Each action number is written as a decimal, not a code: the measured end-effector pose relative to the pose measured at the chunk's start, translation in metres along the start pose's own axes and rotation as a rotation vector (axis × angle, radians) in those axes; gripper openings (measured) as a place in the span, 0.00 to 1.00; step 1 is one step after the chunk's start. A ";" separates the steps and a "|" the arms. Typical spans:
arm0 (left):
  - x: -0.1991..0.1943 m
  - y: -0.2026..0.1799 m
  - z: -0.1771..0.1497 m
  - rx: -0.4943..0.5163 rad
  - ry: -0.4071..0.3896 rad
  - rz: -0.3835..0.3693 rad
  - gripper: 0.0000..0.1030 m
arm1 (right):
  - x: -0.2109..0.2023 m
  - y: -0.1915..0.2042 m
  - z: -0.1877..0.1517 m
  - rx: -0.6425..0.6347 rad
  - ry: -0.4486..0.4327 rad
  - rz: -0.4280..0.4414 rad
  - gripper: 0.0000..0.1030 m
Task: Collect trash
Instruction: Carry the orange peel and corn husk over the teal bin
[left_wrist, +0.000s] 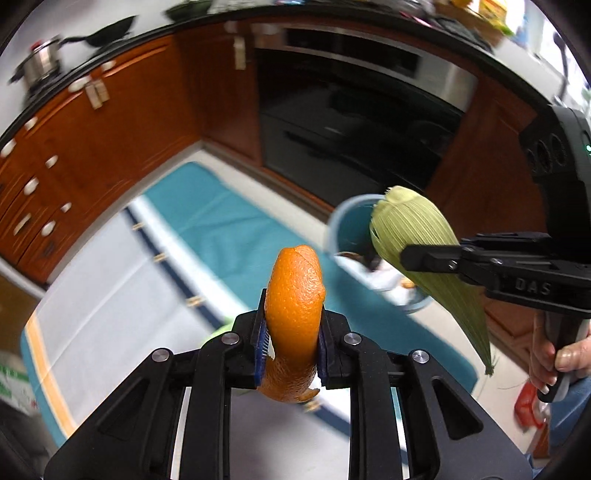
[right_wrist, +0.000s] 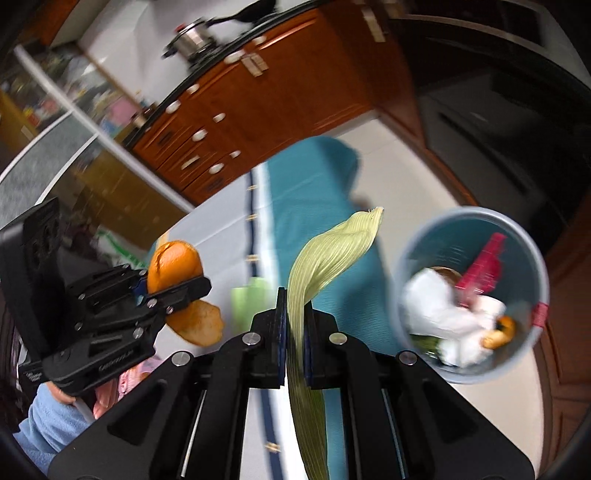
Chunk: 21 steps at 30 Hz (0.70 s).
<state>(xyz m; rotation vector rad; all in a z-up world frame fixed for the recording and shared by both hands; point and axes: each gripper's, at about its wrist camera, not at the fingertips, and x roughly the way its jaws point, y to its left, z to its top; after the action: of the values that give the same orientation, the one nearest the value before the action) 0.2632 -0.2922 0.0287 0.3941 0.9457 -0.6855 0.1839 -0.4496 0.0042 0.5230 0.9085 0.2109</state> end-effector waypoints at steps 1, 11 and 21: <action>0.007 -0.013 0.005 0.013 0.010 -0.015 0.20 | -0.005 -0.015 -0.001 0.022 -0.006 -0.012 0.06; 0.087 -0.096 0.041 0.106 0.111 -0.099 0.21 | -0.013 -0.121 -0.012 0.190 0.019 -0.085 0.06; 0.144 -0.120 0.049 0.141 0.181 -0.106 0.21 | 0.009 -0.162 -0.011 0.256 0.052 -0.119 0.07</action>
<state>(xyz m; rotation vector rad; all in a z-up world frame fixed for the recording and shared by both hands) 0.2673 -0.4599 -0.0684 0.5405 1.0991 -0.8257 0.1732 -0.5809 -0.0910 0.7005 1.0206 -0.0009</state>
